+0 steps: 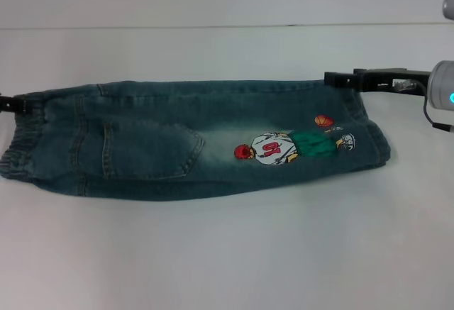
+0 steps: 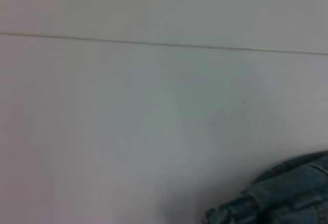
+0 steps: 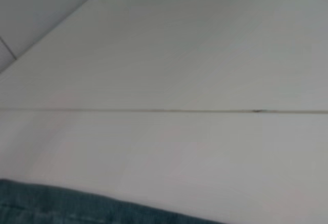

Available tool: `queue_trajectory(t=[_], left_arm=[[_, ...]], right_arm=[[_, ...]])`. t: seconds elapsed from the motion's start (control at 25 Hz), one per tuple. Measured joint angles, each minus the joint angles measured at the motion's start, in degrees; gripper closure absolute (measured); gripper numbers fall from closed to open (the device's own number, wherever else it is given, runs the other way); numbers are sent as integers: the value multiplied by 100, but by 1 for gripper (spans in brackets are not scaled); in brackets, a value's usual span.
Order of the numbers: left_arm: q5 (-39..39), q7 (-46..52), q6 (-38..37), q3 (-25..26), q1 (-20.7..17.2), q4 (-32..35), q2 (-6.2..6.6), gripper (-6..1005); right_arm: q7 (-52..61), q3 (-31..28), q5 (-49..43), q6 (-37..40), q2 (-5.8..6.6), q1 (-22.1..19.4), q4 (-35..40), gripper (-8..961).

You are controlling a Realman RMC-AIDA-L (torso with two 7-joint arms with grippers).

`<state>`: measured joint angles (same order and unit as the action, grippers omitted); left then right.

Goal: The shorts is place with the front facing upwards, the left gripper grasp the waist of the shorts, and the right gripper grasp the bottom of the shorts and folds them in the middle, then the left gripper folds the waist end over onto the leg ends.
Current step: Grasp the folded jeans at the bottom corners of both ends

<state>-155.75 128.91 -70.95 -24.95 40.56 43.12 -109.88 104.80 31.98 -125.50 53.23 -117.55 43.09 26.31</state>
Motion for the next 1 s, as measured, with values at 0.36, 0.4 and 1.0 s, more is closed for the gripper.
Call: queue_trajectory(t=[0.36,0.4,1.0], left_arm=[[528,-524,-1890,534,-162,471,237,143],[649,-683,-2121,534,-206,500,243,144],[696,-1987,-3101,439,-414,498,164,171]], right_arm=[[-574,1,1075,1453,122,-418,346,167],[-718,7,1143,2042,158,-495,438,170],[-1437,863,725,4758,314,-603,479,172]])
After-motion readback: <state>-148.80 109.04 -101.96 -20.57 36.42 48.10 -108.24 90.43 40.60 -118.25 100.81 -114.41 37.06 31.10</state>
